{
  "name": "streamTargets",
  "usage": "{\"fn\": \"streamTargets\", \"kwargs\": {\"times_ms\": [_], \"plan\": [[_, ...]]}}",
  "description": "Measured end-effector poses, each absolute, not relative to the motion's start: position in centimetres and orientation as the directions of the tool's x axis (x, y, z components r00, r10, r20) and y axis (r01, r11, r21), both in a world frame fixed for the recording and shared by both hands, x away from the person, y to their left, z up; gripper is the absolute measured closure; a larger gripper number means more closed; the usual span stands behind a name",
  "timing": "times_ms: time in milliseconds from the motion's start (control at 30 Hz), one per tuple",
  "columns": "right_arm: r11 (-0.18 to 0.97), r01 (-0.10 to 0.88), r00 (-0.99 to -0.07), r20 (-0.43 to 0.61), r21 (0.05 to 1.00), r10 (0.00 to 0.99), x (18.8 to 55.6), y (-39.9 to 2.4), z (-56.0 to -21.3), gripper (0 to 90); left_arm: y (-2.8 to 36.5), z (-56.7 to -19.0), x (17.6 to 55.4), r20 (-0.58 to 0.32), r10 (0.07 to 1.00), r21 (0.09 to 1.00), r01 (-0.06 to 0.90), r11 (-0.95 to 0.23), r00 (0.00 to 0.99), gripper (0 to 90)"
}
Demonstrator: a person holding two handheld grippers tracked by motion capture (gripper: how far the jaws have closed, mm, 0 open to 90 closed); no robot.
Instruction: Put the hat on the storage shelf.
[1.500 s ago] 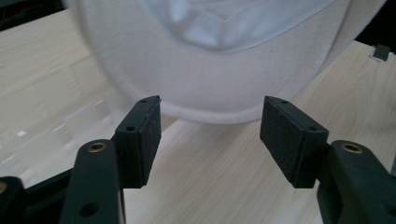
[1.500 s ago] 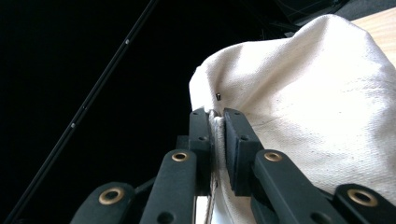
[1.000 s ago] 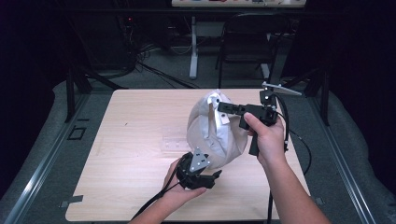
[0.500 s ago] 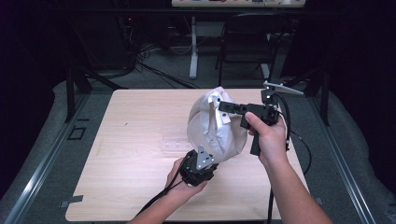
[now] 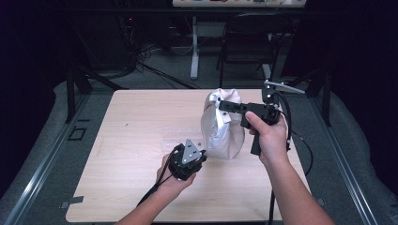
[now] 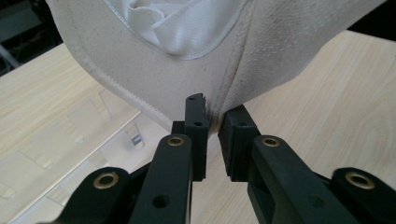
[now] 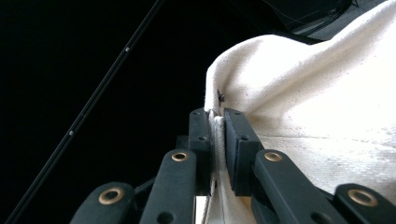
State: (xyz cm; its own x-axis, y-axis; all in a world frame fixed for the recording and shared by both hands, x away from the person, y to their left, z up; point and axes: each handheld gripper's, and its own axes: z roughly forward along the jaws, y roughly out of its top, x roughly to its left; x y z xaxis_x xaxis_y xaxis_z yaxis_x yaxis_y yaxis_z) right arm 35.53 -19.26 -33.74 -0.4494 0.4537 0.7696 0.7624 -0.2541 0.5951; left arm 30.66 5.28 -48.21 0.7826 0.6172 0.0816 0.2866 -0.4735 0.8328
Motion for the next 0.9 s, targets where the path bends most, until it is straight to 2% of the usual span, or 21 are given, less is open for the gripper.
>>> {"fn": "streamTargets", "kwargs": {"times_ms": [500,733,900], "plan": [[-0.236,0.774,-0.444,0.77,0.587,0.459,36.3,-18.0,-34.2,82.2,7.5,-48.4,33.2,0.012,0.643,0.856,0.324,-0.402,0.766,83.7],[-0.23,0.782,-0.433,0.77,0.579,0.468,36.9,-17.6,-34.7,82.2,8.5,-48.8,34.9,-0.036,0.625,0.856,0.347,-0.383,0.779,83.6],[-0.232,0.786,-0.425,0.773,0.573,0.47,37.2,-17.6,-35.1,82.2,8.7,-49.0,35.2,-0.014,0.627,0.849,0.34,-0.404,0.779,83.6]]}}
